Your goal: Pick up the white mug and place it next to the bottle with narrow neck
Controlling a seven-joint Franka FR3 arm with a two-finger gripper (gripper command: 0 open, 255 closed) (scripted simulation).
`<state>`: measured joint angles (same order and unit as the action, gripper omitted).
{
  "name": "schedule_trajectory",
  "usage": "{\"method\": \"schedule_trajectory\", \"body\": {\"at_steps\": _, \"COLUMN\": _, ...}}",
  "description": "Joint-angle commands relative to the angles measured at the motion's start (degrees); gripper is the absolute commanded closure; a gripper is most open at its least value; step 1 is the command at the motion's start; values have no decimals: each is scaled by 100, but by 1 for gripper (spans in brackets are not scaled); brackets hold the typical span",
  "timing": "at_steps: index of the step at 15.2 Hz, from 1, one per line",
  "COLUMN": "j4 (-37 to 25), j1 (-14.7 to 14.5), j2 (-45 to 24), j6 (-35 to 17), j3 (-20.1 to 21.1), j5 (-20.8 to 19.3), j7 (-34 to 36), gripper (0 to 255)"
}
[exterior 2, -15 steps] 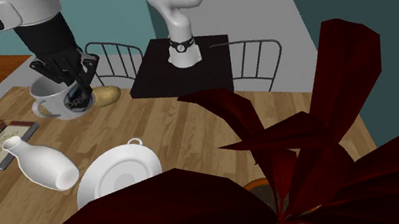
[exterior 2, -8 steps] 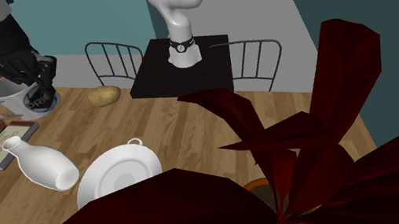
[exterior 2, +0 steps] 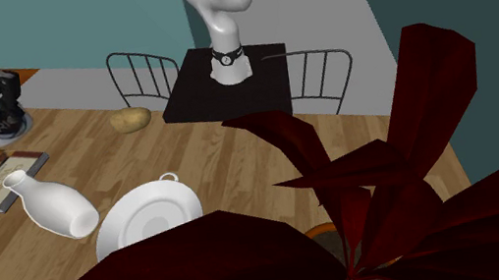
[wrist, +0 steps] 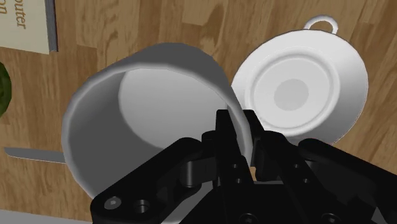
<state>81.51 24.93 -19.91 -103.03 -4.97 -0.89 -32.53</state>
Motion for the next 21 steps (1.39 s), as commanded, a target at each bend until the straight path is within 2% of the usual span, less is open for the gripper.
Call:
{"method": "schedule_trajectory", "body": {"at_steps": 1, "j4": -443, "j1": 170, "j2": -285, "j6": 150, "j3": -63, "j5": 55, "j7": -242, "gripper": 255}}
{"method": "schedule_trajectory", "body": {"at_steps": 5, "j4": -1431, "j1": 530, "j2": -933, "j6": 480, "j3": -158, "j5": 172, "j7": -672, "gripper": 255}}
{"method": "schedule_trajectory", "body": {"at_steps": 8, "j4": -2476, "j1": 831, "j2": -1584, "j6": 866, "j3": -200, "j5": 270, "j7": -966, "gripper": 255}}
{"method": "schedule_trajectory", "body": {"at_steps": 10, "j4": -3522, "j1": 1064, "j2": -2206, "j6": 1284, "j3": -209, "j5": 341, "j7": -1141, "gripper": 255}}
{"method": "schedule_trajectory", "body": {"at_steps": 11, "j4": -4580, "j1": 1233, "j2": -2810, "j6": 1732, "j3": -199, "j5": 392, "j7": -1226, "gripper": 255}}
{"method": "schedule_trajectory", "body": {"at_steps": 15, "j4": -3555, "j1": 1165, "j2": -2410, "j6": 1110, "j3": -206, "j5": 361, "j7": -1231, "gripper": 255}}
{"method": "schedule_trajectory", "body": {"at_steps": 21, "j4": -2706, "j1": 1112, "j2": -2189, "j6": 484, "j3": -214, "j5": 347, "j7": -1231, "gripper": 255}}
